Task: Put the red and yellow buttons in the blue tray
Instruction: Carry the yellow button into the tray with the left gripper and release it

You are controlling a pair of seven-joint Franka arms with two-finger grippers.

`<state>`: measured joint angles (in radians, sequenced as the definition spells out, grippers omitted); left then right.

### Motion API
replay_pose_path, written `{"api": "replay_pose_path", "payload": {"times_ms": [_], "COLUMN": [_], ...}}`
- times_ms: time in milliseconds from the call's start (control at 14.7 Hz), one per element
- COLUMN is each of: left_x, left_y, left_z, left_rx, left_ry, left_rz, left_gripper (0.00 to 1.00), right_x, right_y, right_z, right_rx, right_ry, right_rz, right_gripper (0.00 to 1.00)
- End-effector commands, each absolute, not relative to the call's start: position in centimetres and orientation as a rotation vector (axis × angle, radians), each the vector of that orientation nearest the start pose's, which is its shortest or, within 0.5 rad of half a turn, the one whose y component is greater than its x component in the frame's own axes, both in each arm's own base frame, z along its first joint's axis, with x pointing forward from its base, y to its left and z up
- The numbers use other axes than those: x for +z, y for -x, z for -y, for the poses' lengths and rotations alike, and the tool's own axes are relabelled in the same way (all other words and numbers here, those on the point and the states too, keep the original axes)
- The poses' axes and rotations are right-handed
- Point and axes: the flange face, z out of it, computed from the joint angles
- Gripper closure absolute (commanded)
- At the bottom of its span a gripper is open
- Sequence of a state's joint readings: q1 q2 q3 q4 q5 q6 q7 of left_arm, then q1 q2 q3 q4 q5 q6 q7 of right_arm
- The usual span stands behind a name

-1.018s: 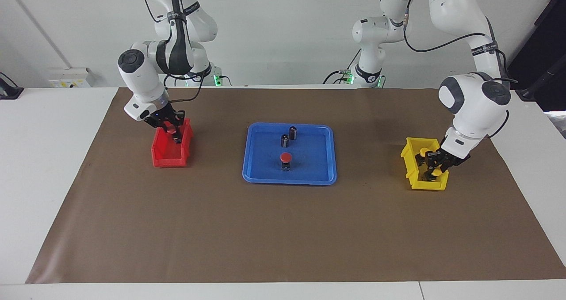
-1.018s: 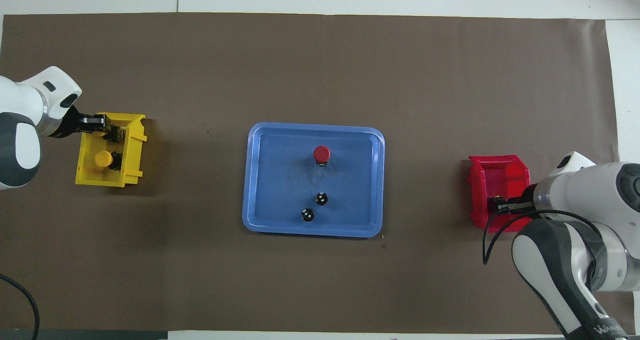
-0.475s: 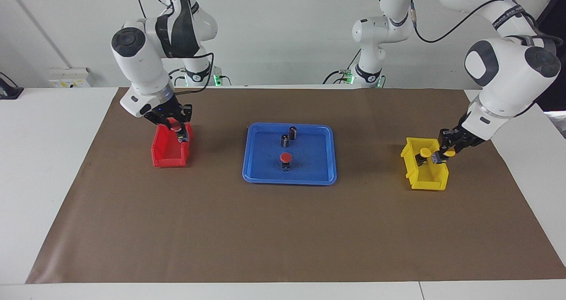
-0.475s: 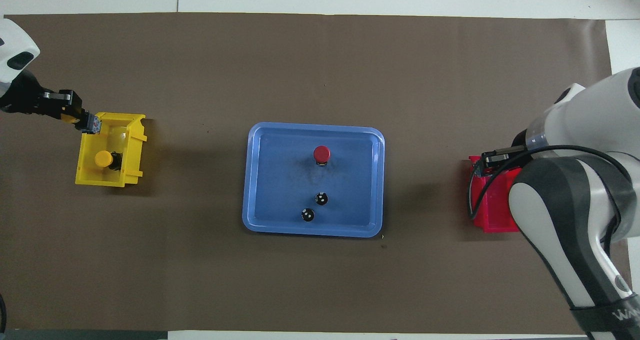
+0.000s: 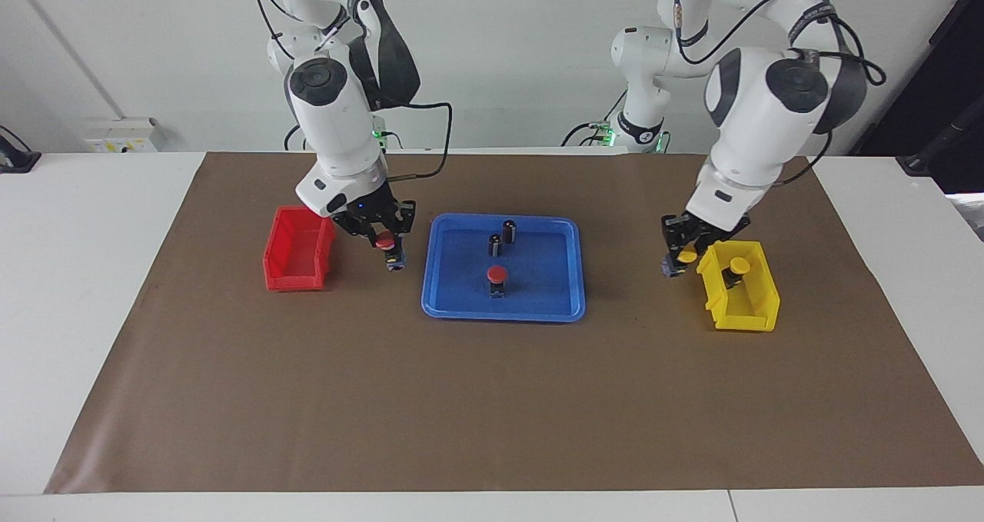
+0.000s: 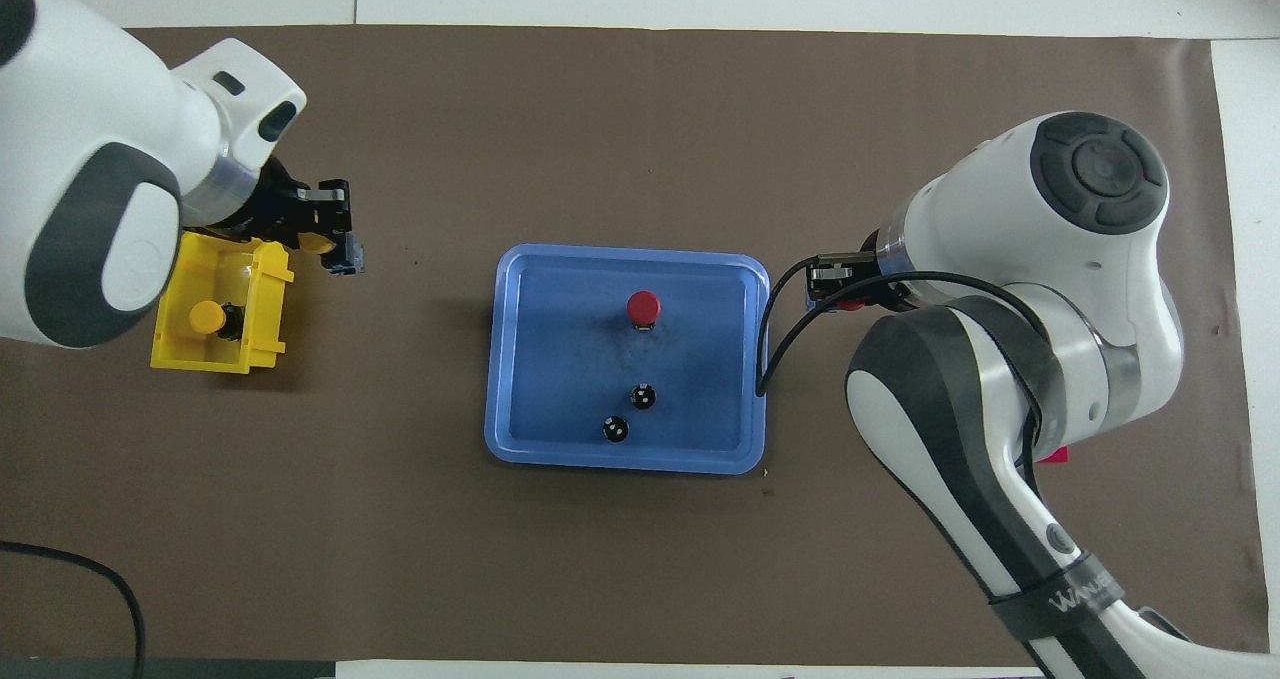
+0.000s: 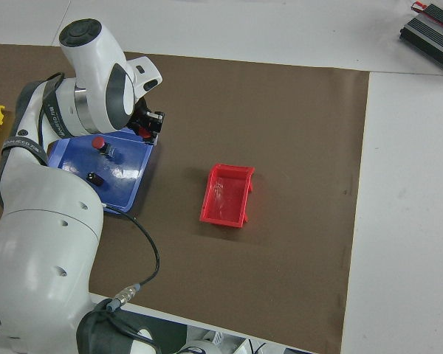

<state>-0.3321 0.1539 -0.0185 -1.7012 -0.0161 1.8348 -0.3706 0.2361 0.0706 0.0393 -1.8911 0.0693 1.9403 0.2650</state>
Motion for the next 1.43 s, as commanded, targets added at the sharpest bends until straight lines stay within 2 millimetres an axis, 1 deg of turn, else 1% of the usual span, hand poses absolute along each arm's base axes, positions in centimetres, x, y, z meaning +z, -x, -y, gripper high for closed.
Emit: {"api": "replay_pose_path", "payload": {"times_ms": [0, 68, 136, 204, 339, 407, 475, 543, 611, 882, 1018, 1086, 1154, 1221, 1289, 1357], "left_x": [47.4, 46.0, 45.2, 44.7, 43.8, 43.0, 42.1, 41.5, 40.9, 38.5, 37.9, 38.0, 38.2, 38.2, 38.2, 38.2], "left_y": [-54.1, -52.6, -51.5, -50.5, -49.2, -48.7, -48.4, -48.2, -48.2, -48.5, -48.8, -49.0, -49.2, -49.5, -49.7, -49.7], "left_z": [24.0, 26.6, 28.6, 30.5, 34.1, 35.8, 36.9, 37.6, 37.8, 38.3, 38.4, 38.4, 38.3, 38.0, 37.8, 37.7], "left_rx": [0.054, 0.047, 0.017, -0.022, -0.06, -0.072, -0.079, -0.081, -0.077, -0.063, -0.068, -0.082, -0.09, -0.093, -0.1, -0.098], "left_ry": [3.183, 3.192, 3.204, 3.218, 3.249, 3.264, 3.269, 3.271, 3.269, 3.26, 3.261, 3.267, 3.27, 3.27, 3.272, 3.271], "left_rz": [0.067, 0.048, 0.061, 0.07, 0.105, 0.111, 0.111, 0.115, 0.114, 0.123, 0.127, 0.13, 0.135, 0.145, 0.153, 0.151], "left_gripper": [0.99, 0.99, 0.99, 0.99, 0.99, 0.99, 0.99, 0.99, 0.99, 0.99, 0.99, 0.96, 0.86, 0.71, 0.58, 0.55], "right_x": [46.7, 46.7, 46.7, 46.6, 46.6, 46.6, 46.5, 46.3, 46.3, 46.4, 46.4, 46.5, 46.4, 46.1, 45.9, 45.8], "right_y": [-56.7, -56.7, -56.7, -56.8, -56.7, -56.7, -56.7, -56.6, -56.5, -56.5, -56.5, -56.5, -56.5, -56.4, -56.2, -56.1], "right_z": [-8.5, -7.2, -6.3, -6.0, -6.1, -6.2, -6.3, -6.3, -6.5, -6.7, -6.8, -7.0, -7.5, -8.0, -9.2, -9.7], "right_rx": [0.082, 0.078, 0.079, 0.081, 0.081, 0.083, 0.081, 0.086, 0.084, 0.084, 0.082, 0.068, 0.058, 0.05, 0.045, 0.041], "right_ry": [3.079, 3.078, 3.076, 3.076, 3.078, 3.076, 3.076, 3.077, 3.077, 3.077, 3.077, 3.077, 3.077, 3.077, 3.077, 3.077], "right_rz": [0.034, 0.027, 0.03, 0.03, 0.031, 0.028, 0.03, 0.03, 0.034, 0.037, 0.039, 0.032, 0.014, -0.001, 0.012, 0.007], "right_gripper": [0.86, 0.86, 0.86, 0.86, 0.86, 0.86, 0.86, 0.86, 0.86, 0.85, 0.85, 0.85, 0.85, 0.85, 0.85, 0.85]}}
